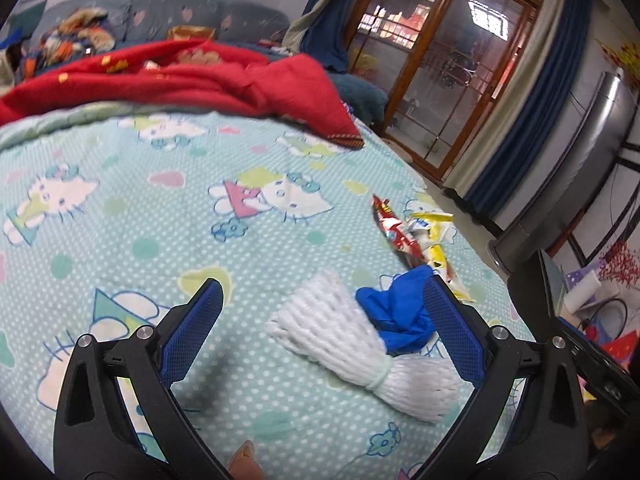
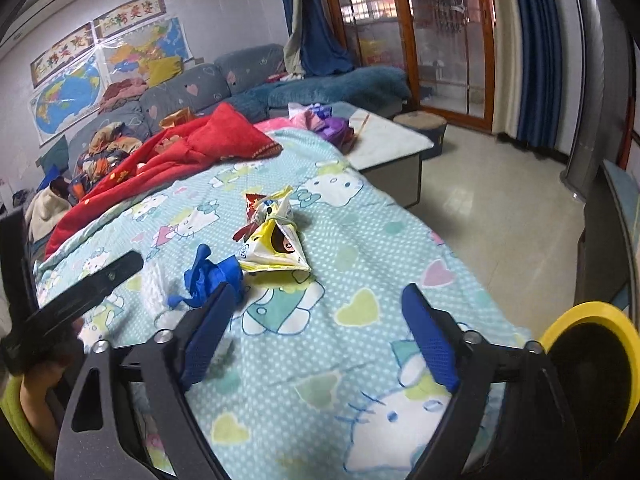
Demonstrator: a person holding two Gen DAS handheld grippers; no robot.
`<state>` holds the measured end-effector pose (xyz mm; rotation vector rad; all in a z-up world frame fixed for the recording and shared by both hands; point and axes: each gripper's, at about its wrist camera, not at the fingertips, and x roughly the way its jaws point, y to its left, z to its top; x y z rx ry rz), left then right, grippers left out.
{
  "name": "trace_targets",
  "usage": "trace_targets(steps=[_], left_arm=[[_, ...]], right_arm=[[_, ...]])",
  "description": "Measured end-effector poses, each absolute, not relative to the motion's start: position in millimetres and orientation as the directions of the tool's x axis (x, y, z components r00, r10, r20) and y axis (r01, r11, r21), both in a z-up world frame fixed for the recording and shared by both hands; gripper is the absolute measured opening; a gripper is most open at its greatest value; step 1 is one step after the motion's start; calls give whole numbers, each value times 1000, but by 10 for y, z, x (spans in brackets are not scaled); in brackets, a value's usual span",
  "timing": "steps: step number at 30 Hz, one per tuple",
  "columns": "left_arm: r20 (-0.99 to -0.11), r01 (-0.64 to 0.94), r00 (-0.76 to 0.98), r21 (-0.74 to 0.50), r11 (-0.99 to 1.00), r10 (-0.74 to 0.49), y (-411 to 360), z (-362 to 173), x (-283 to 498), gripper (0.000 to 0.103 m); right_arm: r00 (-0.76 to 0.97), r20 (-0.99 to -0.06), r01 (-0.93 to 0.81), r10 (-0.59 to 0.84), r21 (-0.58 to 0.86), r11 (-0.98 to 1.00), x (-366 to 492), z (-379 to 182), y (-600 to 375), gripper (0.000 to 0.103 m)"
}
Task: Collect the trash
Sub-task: 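Grasp the white foam net with the left tool while the right tool grasps the yellow snack packet, then carry the foam net and yellow snack packet over the yellow bin with both tools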
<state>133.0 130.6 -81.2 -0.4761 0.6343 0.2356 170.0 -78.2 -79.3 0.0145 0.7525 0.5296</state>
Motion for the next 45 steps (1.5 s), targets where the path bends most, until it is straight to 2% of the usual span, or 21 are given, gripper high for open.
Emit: trace_targets(steps=[2,4,6,10,20,24,28,30,45], left_arm=[[-631,-357,774,-371,857,49,1327,-866,1358,92],[-639,-354,768,-387,851,29,1333,-916,1368,87],[-646,-348,763,-398,849,10,1329,-947,1377,78],[-657,-336,754,-414,846,-23,1322,-1006,1413,67],[-672,-308,736,-441,843,-82,1295,-1104,1485,35],[-668,-287,738,-441,850,-97,1268,-1106,1506,20],[-661,-280,743,-449,848,-105,1269,-1100,1499,17],[-653,-275,750,-452,848,-105,1269,-1080,1481,15],[-563,-189,820,-443,877,-108,1022,-719,1281,14]], right_arm=[[590,-658,-453,468,210,866,1780,-838,-715,71],[582,-666,-455,467,209,865,1862,-873,-636,63],[569,-675,-460,469,211,862,1950,-919,-550,55],[541,-705,-468,458,201,861,2113,-1027,-401,41],[494,-747,-488,445,185,853,2401,-1223,-143,30],[456,-754,-501,472,221,837,2479,-1276,-117,16],[453,-750,-493,482,240,836,2473,-1298,-166,5],[460,-745,-485,483,244,839,2434,-1295,-220,3],[517,-714,-423,473,267,866,1982,-1180,-866,3]])
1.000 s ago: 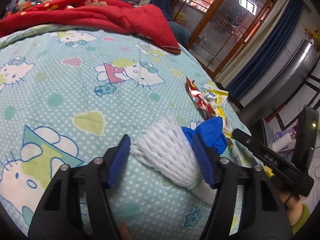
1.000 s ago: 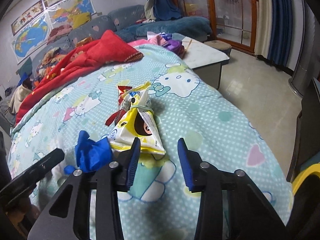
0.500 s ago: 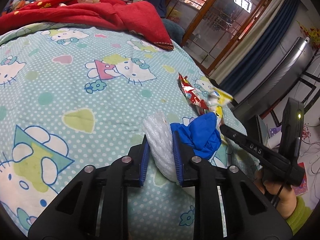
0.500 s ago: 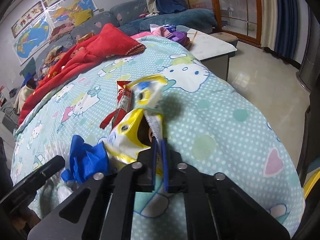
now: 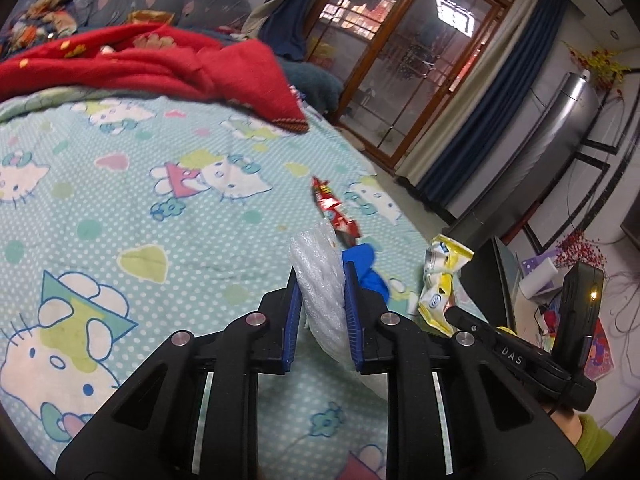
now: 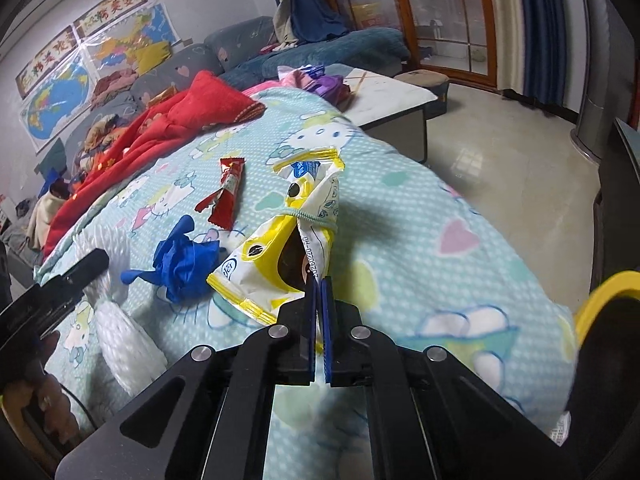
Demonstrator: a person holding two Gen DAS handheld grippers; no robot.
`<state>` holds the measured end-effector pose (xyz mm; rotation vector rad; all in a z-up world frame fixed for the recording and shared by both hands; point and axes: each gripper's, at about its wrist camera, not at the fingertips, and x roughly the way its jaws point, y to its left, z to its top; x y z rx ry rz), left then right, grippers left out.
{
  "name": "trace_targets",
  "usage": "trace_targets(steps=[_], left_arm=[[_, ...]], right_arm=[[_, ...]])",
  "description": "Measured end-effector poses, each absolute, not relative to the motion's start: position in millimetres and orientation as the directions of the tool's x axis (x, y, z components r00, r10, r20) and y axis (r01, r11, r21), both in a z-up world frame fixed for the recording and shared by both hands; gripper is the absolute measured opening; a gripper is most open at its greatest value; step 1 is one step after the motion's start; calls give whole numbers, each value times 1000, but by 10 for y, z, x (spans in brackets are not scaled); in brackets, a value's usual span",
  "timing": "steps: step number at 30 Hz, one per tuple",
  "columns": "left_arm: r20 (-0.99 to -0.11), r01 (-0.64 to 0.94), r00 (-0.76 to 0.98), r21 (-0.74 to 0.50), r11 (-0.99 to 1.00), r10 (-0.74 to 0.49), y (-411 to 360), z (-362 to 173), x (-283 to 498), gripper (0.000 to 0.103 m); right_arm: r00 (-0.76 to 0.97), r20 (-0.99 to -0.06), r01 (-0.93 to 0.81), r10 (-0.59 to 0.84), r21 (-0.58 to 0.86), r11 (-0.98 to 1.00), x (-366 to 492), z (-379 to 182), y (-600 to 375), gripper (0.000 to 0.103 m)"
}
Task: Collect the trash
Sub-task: 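Carry the foam net and yellow snack packet over the yellow bin with both tools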
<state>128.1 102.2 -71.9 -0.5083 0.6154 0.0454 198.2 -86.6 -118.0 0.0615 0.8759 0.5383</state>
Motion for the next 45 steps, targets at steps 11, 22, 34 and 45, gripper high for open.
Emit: trace_targets(steps=[11,22,34,45], left_arm=[[-487,-44,858,-391,919,-166,545,-410,1192,14],[-452,82,855,-366,927,-254,130,-269,1145,14],[-437,207,835,-314,927,-334,-353,-220,1133,14],[-426,301,819,-253,919,-386,-764,-198,1106,15]], right_arm=[[589,-681,-381,436,242,892,1755,-956,-1363,3],[663,-638,-318,392,235,919,1522,-777,-1871,3],[709,-622,-237,332,233,943,1317,-645,-2305,3],[761,-599,-171,251,188,967,1111,-604,-2602,3]])
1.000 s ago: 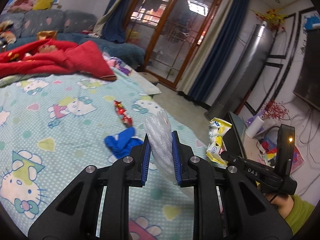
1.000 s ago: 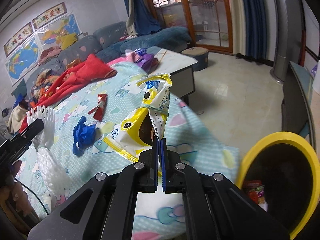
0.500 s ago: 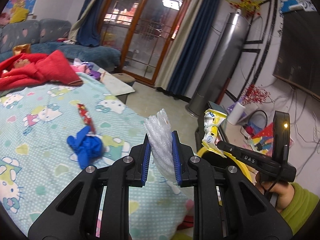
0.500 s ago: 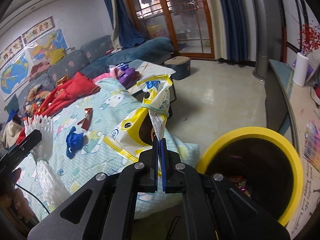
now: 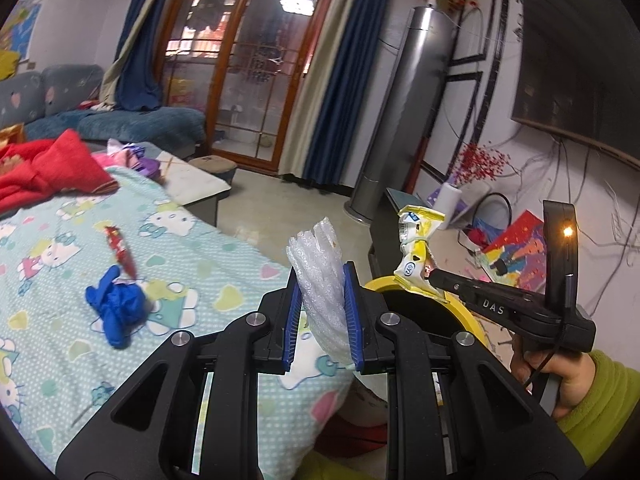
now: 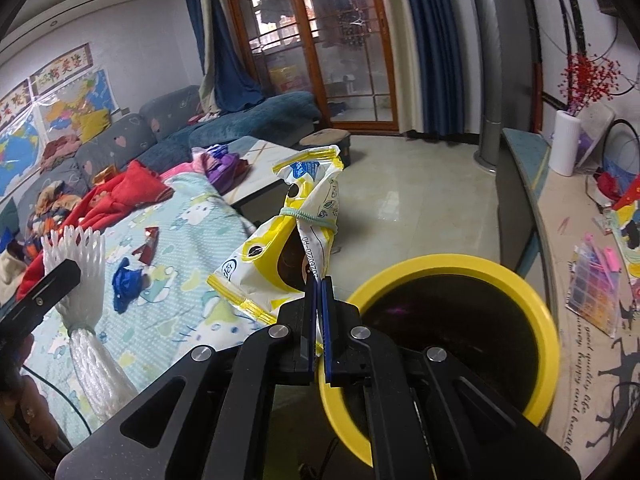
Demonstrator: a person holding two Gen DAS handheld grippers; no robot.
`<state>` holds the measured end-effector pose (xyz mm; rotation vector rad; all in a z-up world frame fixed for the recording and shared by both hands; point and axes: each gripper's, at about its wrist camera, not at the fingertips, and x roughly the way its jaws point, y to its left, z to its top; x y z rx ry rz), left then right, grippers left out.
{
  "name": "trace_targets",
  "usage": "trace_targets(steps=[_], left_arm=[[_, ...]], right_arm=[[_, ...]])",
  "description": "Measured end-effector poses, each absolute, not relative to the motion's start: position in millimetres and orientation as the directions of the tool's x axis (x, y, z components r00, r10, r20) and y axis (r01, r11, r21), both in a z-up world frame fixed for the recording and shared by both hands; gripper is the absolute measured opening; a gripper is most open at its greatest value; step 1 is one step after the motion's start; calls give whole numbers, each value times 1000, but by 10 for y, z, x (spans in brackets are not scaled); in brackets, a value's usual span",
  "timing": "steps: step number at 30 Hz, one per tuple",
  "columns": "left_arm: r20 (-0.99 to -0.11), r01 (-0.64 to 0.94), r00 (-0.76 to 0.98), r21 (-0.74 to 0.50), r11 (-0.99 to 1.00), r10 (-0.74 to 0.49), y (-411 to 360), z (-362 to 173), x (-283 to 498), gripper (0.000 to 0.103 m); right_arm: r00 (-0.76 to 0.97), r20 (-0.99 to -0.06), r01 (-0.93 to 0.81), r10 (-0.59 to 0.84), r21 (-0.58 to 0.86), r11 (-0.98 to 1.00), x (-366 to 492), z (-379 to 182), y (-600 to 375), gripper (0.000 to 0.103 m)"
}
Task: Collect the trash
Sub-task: 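Carry the foam net and yellow snack packet over the yellow bin with both tools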
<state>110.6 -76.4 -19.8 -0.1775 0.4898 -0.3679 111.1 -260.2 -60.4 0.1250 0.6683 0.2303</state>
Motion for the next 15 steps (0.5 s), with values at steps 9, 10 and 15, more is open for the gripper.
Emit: trace_targets(steps=[9,10,15], left_arm=[[-425,351,810,-200,915,-404,-1046,-190,1178,15],[-426,354,809,-196,915,-404,-1073,-191,1194,15],[-424,377,806,-170,911,-413,-1220,-195,1236,15]], right_arm=[[772,-607,-77,189,206,976,1027,-666,-2990,3],[771,-610,-66,183,210,976,1020,-681,-3039,3],[764,-625,-27,162,221,975,959,-763,-3221,3]])
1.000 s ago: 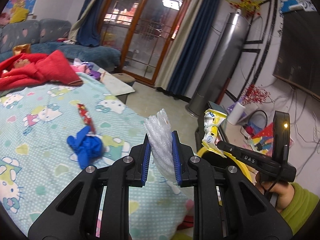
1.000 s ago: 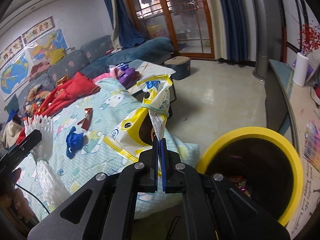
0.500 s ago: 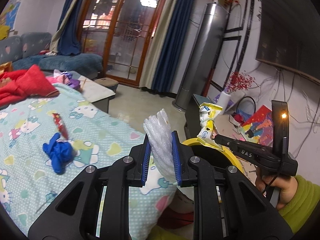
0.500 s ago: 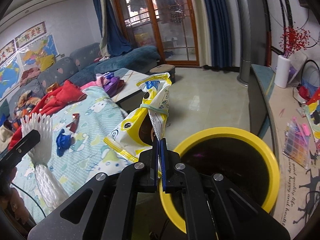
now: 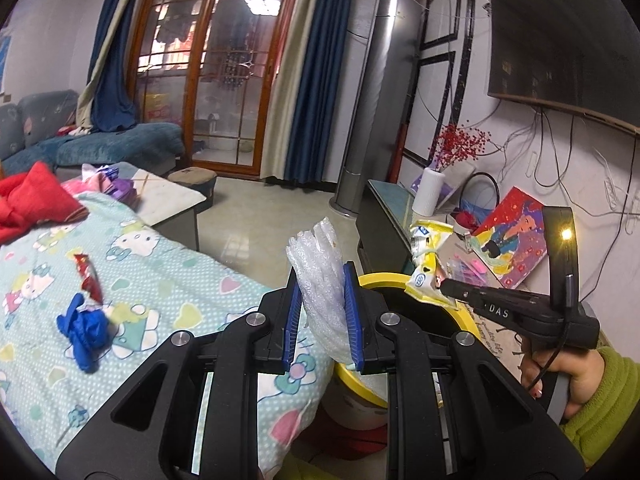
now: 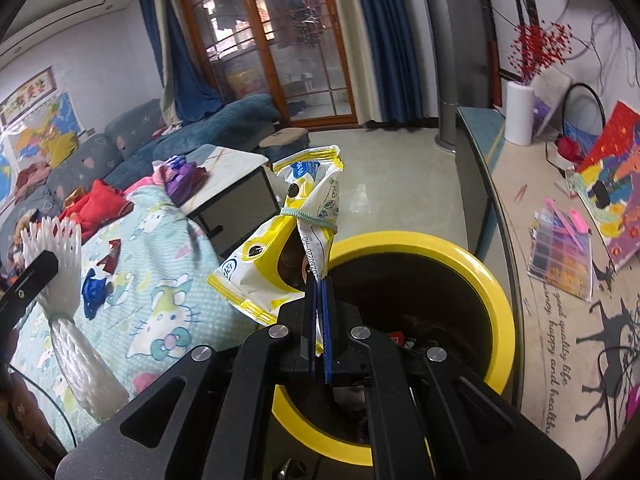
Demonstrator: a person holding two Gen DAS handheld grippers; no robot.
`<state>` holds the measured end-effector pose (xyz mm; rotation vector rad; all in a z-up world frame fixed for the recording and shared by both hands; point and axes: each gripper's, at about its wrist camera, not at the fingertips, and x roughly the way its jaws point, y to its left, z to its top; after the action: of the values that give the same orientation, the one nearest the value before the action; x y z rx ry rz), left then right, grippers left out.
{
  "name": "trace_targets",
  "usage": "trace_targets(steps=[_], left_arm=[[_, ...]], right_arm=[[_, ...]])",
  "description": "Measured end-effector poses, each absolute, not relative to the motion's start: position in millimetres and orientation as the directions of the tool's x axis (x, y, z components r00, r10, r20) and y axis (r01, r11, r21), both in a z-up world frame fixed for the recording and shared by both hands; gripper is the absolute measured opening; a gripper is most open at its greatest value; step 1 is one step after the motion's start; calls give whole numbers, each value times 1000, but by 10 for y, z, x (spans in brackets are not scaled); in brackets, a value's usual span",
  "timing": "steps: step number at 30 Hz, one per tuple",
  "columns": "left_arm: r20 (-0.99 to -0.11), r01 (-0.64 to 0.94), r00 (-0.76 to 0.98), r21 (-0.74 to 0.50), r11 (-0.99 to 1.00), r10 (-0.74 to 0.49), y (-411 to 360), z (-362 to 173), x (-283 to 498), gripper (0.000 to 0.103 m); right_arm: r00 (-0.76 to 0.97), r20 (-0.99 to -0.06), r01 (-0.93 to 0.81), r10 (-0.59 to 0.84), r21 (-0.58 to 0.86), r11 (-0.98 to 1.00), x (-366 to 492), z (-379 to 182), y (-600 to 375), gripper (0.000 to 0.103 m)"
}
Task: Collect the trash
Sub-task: 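Carry the foam net and yellow snack packet over the yellow bin with both tools, then open both tools to drop the foam net and snack packet into the bin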
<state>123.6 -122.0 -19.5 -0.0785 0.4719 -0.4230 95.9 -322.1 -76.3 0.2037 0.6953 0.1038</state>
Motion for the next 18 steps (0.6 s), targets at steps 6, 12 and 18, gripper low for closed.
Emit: trace_targets(steps=[6,12,18], left_arm=[[-422,405,801,-140,903,-425,-1396,-201,1338,15],[-431,426,794,-108,898,-428,-1597,-236,1417,15],[-451,444,782,-82,892,-430,-1768,-307,1490,15]], right_arm=[[752,-645,1,138,210,978,911,-879,-3330,3],[733,-671,32,115,202,979,927,-998,-3442,3],[711,-696,81,98,220,972,975,-1123,-3602,3]])
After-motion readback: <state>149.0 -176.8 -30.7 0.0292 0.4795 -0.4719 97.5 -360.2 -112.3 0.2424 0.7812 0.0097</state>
